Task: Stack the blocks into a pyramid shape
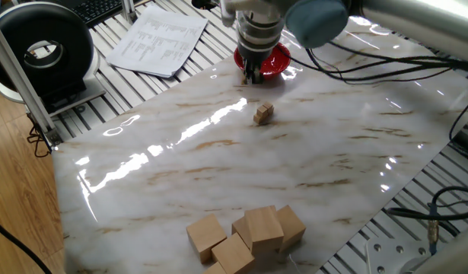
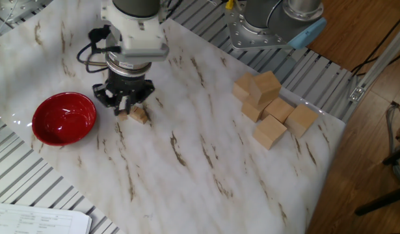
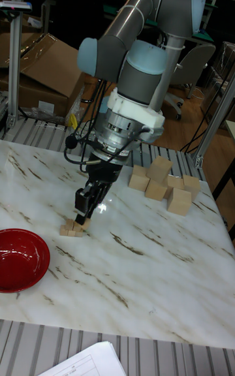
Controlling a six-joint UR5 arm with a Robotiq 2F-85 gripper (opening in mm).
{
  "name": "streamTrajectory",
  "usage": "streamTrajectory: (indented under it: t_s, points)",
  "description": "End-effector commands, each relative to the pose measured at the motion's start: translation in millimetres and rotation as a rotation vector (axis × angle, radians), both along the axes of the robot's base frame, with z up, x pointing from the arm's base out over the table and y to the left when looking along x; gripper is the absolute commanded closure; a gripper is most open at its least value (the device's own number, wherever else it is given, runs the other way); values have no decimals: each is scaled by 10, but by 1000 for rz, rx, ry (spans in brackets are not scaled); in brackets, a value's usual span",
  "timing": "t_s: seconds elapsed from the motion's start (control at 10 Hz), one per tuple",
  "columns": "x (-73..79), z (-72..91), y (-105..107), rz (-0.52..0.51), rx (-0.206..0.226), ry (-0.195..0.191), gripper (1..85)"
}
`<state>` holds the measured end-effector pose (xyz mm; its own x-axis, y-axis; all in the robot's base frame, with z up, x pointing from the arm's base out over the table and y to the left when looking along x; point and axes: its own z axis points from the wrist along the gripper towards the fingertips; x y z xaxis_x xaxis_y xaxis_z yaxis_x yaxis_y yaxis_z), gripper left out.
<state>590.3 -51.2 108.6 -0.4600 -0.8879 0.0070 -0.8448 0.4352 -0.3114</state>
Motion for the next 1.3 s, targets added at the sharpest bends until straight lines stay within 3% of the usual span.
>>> streamTrajectory:
  t_s: [0.0, 0.2, 0.3, 0.5, 0.9, 1.1, 1.2]
  points:
    - [153, 33, -64, 149, -52, -44, 847]
    - [102, -156, -64, 190, 15, -40, 847]
    - [65, -224, -121, 269, 22, -30, 847]
    - [-42, -231, -193, 388, 26, 12, 847]
    - [-43, -300, -252, 495, -16, 47, 847]
    - [-92, -382, -214, 511, 0, 82, 847]
    - [-184, -425, -179, 506, 29, 113, 847]
